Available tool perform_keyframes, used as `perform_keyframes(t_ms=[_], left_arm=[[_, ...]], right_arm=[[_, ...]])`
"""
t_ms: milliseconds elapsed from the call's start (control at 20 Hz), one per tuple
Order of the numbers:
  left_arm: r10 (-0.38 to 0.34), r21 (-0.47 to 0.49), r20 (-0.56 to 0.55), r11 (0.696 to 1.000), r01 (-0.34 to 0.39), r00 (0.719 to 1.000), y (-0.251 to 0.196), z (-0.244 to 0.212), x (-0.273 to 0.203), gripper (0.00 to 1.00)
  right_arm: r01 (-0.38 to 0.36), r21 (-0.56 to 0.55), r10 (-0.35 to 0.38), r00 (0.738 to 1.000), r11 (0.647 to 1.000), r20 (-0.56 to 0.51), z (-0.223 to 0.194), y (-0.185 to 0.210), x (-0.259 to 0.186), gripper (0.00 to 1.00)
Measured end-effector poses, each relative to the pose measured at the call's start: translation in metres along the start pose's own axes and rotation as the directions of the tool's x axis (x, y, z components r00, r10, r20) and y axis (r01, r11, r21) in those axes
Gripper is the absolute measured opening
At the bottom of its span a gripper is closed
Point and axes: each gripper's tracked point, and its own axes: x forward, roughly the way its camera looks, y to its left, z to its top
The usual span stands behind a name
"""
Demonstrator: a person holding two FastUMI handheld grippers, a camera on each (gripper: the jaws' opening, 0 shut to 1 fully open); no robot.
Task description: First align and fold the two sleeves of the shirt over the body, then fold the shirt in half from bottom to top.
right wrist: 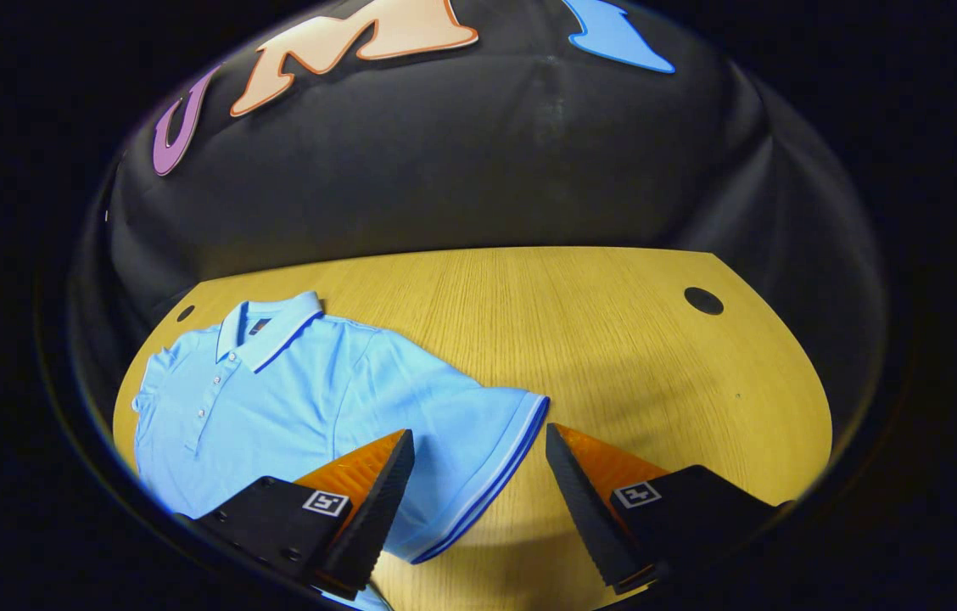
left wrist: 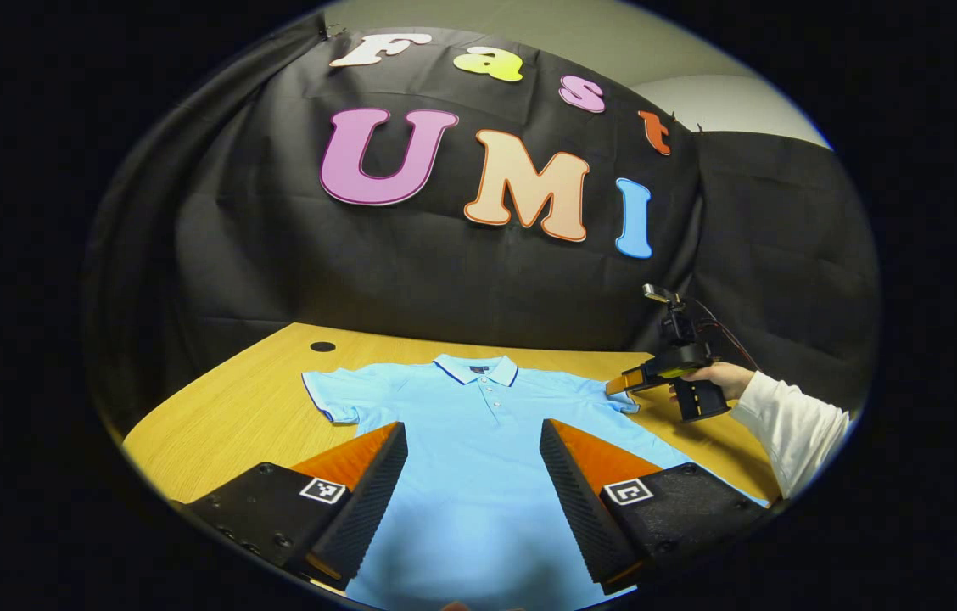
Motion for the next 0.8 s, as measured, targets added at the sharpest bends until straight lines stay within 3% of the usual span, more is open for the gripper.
perform_keyframes(t_ms=[300,350,450,500,550,600,650,700,800], left_arm=[[-0.005,-0.005,-0.010,1.000,0.005,1.000,-0.001,-0.003,0.001,0.93],[-0.008,-0.007,-0.010,1.000,0.008,1.000,-0.002,-0.002,0.001,0.93],[-0.012,-0.010,-0.012,1.000,0.012,1.000,-0.004,-0.004,0.000,0.92],[-0.012,-0.006,-0.011,1.000,0.012,1.000,-0.004,-0.003,0.000,0.92],[-0.012,-0.004,-0.008,1.000,0.012,1.000,-0.004,-0.002,-0.001,0.92],[-0.014,-0.002,-0.004,1.000,0.014,1.000,-0.005,-0.002,-0.001,0.92],[-0.014,0.000,-0.003,1.000,0.014,1.000,-0.004,-0.001,-0.001,0.92],[-0.014,0.001,-0.004,1.000,0.014,1.000,-0.003,-0.001,-0.001,0.92],[-0.011,-0.001,-0.008,1.000,0.011,1.000,-0.002,-0.003,-0.001,0.90]], right_arm=[[-0.007,-0.027,0.008,1.000,1.000,0.016,0.000,0.004,0.003,0.97],[-0.014,-0.031,0.015,1.000,0.999,0.015,0.000,0.006,0.004,0.92],[-0.028,-0.040,0.029,0.999,0.999,0.022,0.000,0.008,0.002,0.76],[-0.040,-0.041,0.041,0.999,0.998,0.019,-0.001,0.012,0.002,0.76],[-0.044,-0.044,0.045,0.999,0.998,0.023,0.000,0.013,0.002,0.56],[-0.054,-0.029,0.054,0.998,0.998,0.016,-0.001,0.018,0.003,0.50],[-0.042,-0.019,0.043,0.999,0.999,0.015,0.000,0.021,0.002,0.27],[-0.044,-0.023,0.044,0.999,0.999,0.016,0.001,0.020,0.002,0.17],[-0.058,-0.035,0.059,0.998,0.998,0.019,0.000,0.023,0.001,0.10]])
